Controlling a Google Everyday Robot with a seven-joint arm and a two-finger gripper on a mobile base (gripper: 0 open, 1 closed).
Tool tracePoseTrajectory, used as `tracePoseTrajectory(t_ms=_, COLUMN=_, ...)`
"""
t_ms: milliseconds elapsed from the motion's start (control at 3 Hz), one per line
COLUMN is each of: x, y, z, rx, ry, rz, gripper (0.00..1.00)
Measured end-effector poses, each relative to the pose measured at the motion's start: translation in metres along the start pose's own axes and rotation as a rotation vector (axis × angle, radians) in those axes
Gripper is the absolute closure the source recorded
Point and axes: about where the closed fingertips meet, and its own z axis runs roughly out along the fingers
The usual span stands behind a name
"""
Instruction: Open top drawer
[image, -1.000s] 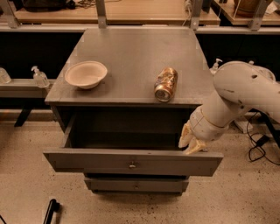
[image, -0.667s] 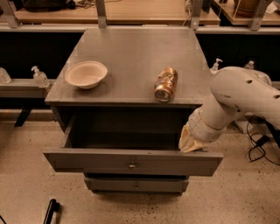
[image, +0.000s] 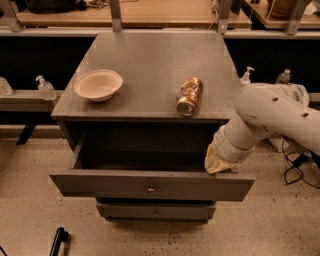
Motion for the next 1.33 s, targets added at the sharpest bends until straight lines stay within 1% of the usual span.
tracePoseTrajectory(t_ms=667, x=0.027, y=-0.003, z=0.026, rx=-0.016, ry=0.024, rz=0.063, gripper=1.0)
tracePoseTrajectory(t_ms=1000, x=0.035, y=-0.002, z=0.038, rx=-0.039, ry=0.016, rz=0.095, gripper=1.0)
tracePoseTrajectory(t_ms=1333, x=0.035, y=-0.002, z=0.038, rx=-0.039, ry=0.016, rz=0.095, gripper=1.0)
